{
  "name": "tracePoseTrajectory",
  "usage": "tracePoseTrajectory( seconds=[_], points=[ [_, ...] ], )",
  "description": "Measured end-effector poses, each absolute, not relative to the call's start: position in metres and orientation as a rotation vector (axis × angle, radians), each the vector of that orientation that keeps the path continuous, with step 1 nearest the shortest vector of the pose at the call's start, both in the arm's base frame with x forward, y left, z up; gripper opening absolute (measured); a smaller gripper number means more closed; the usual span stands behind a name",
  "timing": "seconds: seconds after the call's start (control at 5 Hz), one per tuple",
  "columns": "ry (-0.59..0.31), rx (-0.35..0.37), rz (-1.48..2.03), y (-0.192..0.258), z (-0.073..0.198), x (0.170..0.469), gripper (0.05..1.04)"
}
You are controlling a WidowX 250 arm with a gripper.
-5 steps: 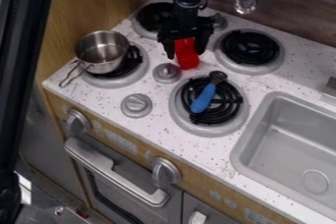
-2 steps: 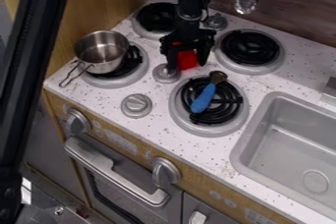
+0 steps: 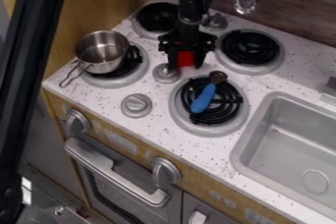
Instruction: Move the red pepper to the upper right burner
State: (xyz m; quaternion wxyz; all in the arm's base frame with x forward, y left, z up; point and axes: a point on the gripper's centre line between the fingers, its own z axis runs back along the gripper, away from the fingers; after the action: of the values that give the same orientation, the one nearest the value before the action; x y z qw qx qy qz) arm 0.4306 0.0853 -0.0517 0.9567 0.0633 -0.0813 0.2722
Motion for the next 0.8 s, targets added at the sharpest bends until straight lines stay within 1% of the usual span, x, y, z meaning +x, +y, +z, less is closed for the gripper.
tracePoseTrajectory(
  seconds=[0.2,0.4,0.6,0.8],
  points=[
    [-0.259,0.107,0.384,0.074,-0.028,0.433,0.737],
    [-0.334,0.073,0.2,0.054,-0.01,0.432,0.737],
    [-0.362,0.037,0.106,0.025,-0.006,0.441,0.737],
    [-0.402,0.035,0.042,0.009,-0.01,0.47,0.737]
  ],
)
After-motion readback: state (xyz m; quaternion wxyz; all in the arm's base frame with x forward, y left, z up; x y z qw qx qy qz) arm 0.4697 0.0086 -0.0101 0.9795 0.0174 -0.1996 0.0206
